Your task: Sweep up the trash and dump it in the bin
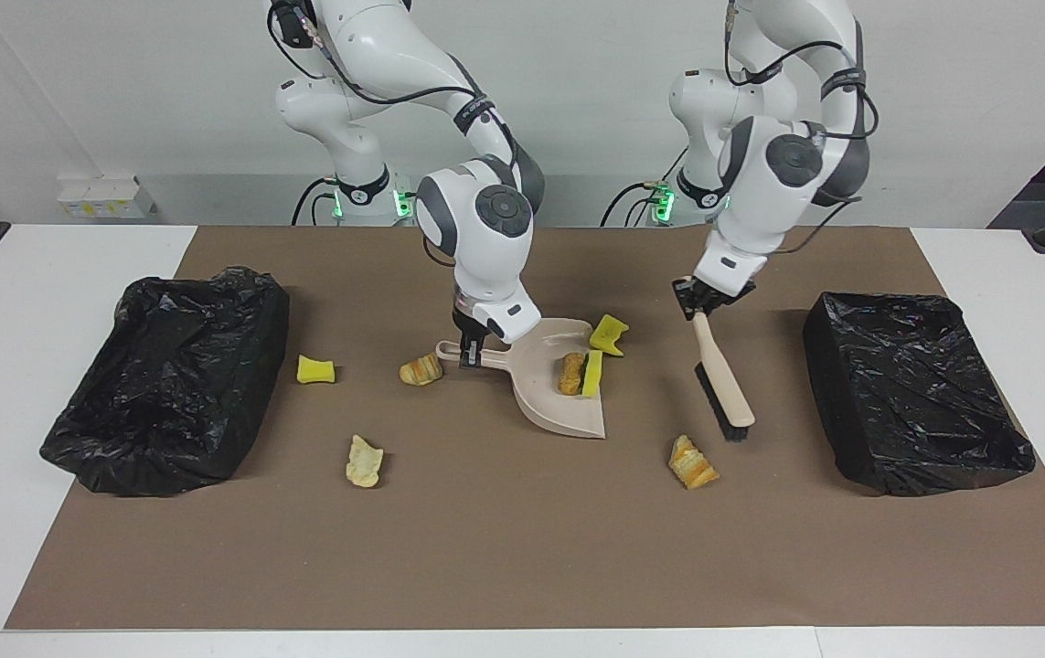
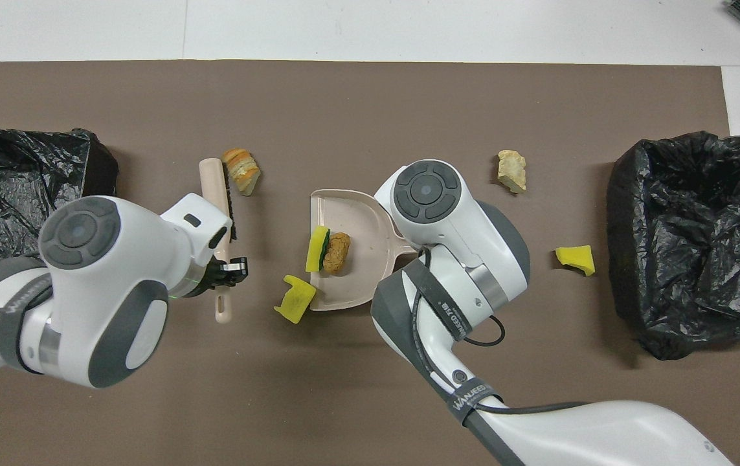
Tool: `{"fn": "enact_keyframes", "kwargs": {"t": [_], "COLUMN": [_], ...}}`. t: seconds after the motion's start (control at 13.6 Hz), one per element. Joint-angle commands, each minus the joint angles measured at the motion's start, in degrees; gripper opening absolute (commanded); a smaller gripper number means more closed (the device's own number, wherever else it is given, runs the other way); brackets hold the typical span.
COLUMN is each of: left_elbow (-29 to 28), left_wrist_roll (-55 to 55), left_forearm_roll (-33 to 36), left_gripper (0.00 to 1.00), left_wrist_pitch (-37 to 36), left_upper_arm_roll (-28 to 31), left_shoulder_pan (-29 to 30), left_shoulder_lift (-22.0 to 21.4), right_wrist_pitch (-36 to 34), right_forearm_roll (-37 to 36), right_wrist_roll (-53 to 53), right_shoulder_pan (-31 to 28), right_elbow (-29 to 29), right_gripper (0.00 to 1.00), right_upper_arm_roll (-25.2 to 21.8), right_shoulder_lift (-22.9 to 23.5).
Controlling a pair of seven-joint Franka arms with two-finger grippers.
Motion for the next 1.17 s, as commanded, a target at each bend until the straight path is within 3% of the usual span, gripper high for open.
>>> {"fn": "enact_keyframes", "kwargs": {"t": [0.0,0.44,1.1], "left_elbow": [-3.0,-9.9,-10.0], "left_wrist_roll": [6.2,10.2,7.8], "left_forearm_roll": [0.8,0.8,0.6], "left_gripper": [0.0,0.0,0.0], "left_wrist_pitch": [0.2,7.1,7.3], "left_upper_arm_roll": [-0.6,-0.8,-0.9], "left_shoulder_pan": [4.0,4.6,-0.4], "left_shoulder_lift": [-0.2,0.6,0.6], "right_wrist_pitch": [1.0,0.7,0.3], "right_forearm_roll": [-0.8,-0.9,-1.3], "right_wrist_roll": [-1.5,-1.9,-1.8], "right_shoulder_pan": [-0.5,-0.7,-0.6], "right_elbow": [-1.9,-2.0,-2.1], "right_gripper": [0.0,0.0,0.0], "right_upper_arm_roll": [0.3,0.3,0.3], "right_shoulder_lift": [-1.3,-1.4,-1.5]}}
